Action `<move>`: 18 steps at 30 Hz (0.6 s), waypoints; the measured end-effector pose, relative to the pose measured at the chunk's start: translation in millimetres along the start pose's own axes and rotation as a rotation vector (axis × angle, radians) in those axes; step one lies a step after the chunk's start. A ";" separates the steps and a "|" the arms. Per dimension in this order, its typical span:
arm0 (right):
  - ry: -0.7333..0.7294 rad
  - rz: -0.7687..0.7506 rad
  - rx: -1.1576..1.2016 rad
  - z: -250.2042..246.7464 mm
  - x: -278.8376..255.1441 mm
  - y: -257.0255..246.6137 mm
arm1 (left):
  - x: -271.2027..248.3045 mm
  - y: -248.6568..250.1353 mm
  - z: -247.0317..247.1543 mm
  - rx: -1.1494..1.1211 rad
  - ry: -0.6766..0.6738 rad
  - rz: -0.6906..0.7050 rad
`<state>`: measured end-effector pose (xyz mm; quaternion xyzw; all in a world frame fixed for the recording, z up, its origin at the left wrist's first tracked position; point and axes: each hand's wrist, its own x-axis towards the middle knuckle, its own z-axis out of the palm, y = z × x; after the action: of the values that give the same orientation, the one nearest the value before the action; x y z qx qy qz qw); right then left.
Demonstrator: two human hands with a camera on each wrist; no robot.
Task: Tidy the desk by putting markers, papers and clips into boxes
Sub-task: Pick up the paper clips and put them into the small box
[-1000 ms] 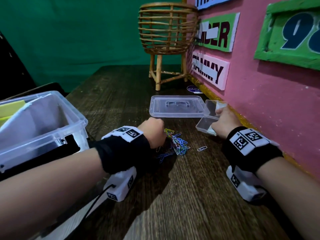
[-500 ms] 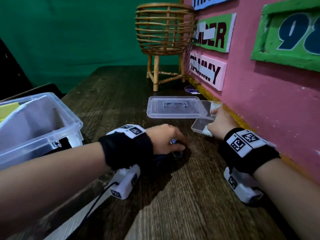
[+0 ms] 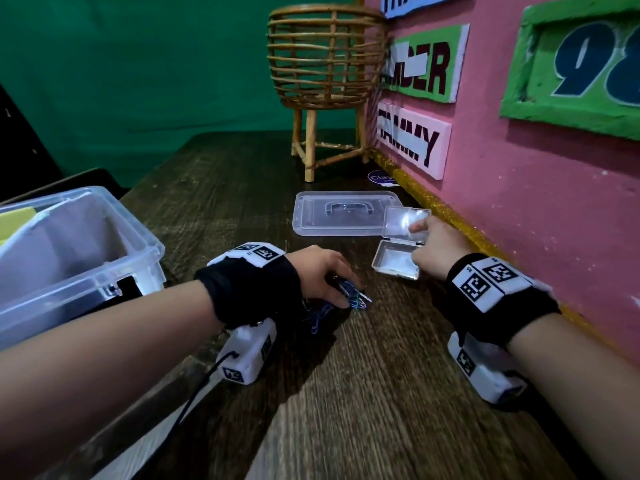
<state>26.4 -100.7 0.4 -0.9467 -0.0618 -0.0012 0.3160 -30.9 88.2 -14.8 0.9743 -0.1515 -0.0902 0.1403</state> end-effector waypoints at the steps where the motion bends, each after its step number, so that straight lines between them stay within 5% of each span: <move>1: -0.004 -0.001 0.004 0.1 -0.2 -0.2 | -1.4 0.7 -0.6 -0.019 0.028 -0.002; 7: -0.063 -0.024 0.026 1.6 0.1 -0.5 | -2.2 3.1 -5.3 -0.031 0.118 -0.061; 11: -0.104 -0.067 0.044 3.1 1.0 -1.6 | -0.5 1.4 -8.2 -0.067 0.315 -0.075; 18: -0.235 -0.181 0.039 5.5 1.1 -6.4 | 19.0 19.2 -11.5 -0.122 0.638 0.149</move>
<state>26.6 -92.2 -0.1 -0.9247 -0.1833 0.0822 0.3233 -15.8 67.4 -0.7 0.9294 -0.1653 0.2209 0.2451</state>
